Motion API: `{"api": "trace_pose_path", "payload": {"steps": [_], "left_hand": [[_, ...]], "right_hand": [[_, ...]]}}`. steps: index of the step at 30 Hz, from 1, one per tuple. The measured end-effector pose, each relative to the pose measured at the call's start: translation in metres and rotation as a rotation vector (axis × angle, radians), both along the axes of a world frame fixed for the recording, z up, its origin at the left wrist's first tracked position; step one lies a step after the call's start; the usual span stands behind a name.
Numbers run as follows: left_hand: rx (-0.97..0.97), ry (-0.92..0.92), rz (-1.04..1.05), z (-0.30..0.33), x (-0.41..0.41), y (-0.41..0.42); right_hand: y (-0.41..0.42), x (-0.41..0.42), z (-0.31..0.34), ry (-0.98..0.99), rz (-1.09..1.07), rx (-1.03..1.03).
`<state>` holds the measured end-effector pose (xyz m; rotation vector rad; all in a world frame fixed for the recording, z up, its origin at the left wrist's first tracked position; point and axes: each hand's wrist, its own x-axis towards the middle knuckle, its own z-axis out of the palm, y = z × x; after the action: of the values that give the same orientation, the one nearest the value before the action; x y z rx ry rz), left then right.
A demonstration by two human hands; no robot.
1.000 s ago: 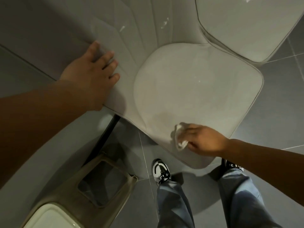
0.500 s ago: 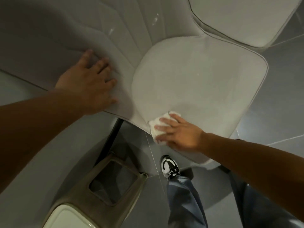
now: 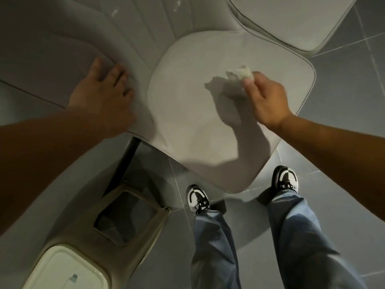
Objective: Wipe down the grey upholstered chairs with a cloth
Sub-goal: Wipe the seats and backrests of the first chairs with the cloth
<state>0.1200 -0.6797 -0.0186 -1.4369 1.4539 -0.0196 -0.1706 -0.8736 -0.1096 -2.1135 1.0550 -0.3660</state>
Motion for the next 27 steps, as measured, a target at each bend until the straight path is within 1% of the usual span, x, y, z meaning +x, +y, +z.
{"api": "trace_pose_path", "payload": {"steps": [1,3,4,5,7,9,10,11,12,13,14,15,16,17,18,19,21,23,25,27], "left_hand": [[-0.007,0.030,0.032,-0.005,-0.007,0.002],[-0.027,0.075,0.093,-0.014,-0.018,0.005],[-0.050,0.086,0.123,-0.017,-0.020,0.004],[-0.080,0.092,0.148,-0.019,-0.020,0.002],[-0.127,0.100,0.162,-0.024,-0.019,-0.003],[-0.112,0.108,0.151,-0.026,-0.019,-0.006],[-0.113,0.126,0.148,-0.027,-0.020,-0.007],[-0.131,0.158,0.149,-0.028,-0.023,-0.009],[-0.151,0.191,0.161,-0.029,-0.027,-0.011],[-0.161,0.227,0.179,-0.031,-0.033,-0.011],[-0.158,0.263,0.193,-0.035,-0.039,-0.010],[-0.149,0.294,0.197,-0.041,-0.046,-0.007],[-0.155,0.326,0.192,-0.048,-0.052,-0.004],[-0.190,0.365,0.183,-0.054,-0.055,-0.002],[-0.257,0.409,0.178,-0.060,-0.058,-0.003],[-0.342,0.459,0.173,-0.066,-0.062,-0.005],[-0.481,0.560,0.149,-0.079,-0.075,-0.009],[-0.530,0.629,0.152,-0.091,-0.093,-0.014],[-0.566,0.673,0.199,-0.102,-0.109,-0.020],[-0.563,0.685,0.249,-0.112,-0.120,-0.024]], "right_hand": [[-0.006,0.011,-0.007,0.054,0.115,-0.070],[-0.003,0.022,-0.032,0.279,0.409,-0.207],[0.005,0.021,-0.044,0.378,0.503,-0.236],[0.018,0.017,-0.053,0.411,0.551,-0.262],[0.048,-0.003,-0.062,0.364,0.674,-0.301],[0.086,-0.034,-0.063,0.309,0.834,-0.326],[0.105,-0.050,-0.060,0.283,0.869,-0.280],[0.120,-0.068,-0.056,0.240,0.855,-0.194],[0.130,-0.081,-0.049,0.183,0.788,-0.073],[0.133,-0.088,-0.038,0.125,0.658,0.081],[0.128,-0.089,-0.026,0.083,0.484,0.241],[0.117,-0.087,-0.016,0.037,0.281,0.355],[0.100,-0.083,-0.010,-0.006,0.086,0.426],[0.077,-0.079,-0.007,-0.054,-0.072,0.413],[0.051,-0.074,-0.003,-0.088,-0.168,0.352],[0.024,-0.070,0.001,-0.095,-0.205,0.270],[-0.025,-0.063,0.001,-0.033,-0.165,0.139],[-0.053,-0.069,-0.008,0.121,-0.035,0.020],[-0.055,-0.080,-0.022,0.289,0.146,-0.057],[-0.029,-0.090,-0.036,0.425,0.369,-0.154]]}}
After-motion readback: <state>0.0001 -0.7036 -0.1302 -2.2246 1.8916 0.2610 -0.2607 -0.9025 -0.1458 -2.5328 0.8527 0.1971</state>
